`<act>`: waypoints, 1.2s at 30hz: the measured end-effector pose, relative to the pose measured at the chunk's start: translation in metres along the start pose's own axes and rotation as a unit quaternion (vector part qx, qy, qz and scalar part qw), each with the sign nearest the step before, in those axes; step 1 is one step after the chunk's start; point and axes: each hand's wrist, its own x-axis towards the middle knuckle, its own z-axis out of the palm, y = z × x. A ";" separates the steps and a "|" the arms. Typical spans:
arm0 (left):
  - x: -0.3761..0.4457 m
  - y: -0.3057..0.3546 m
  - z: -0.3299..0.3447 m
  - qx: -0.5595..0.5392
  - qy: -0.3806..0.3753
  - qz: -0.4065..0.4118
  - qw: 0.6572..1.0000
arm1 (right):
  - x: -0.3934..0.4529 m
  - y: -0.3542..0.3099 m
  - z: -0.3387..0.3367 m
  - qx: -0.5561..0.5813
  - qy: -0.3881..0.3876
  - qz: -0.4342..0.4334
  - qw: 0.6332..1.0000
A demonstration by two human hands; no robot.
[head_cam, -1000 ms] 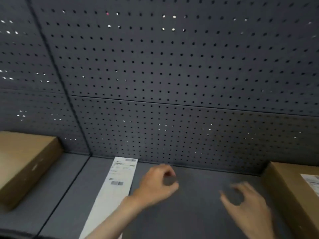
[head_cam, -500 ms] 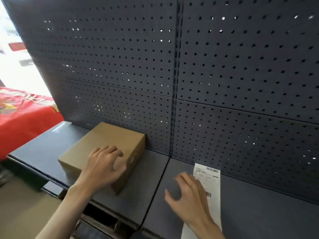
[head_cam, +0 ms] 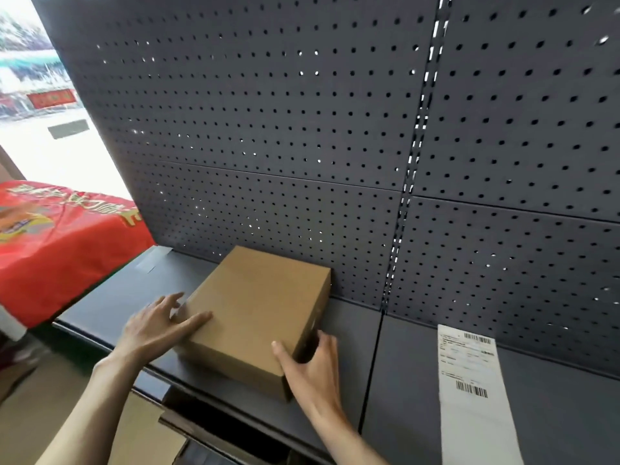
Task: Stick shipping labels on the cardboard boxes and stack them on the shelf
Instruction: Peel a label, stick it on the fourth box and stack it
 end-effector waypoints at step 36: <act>-0.231 0.318 0.135 -0.512 -0.217 0.055 0.829 | -0.095 0.115 -0.390 0.261 0.083 0.090 0.958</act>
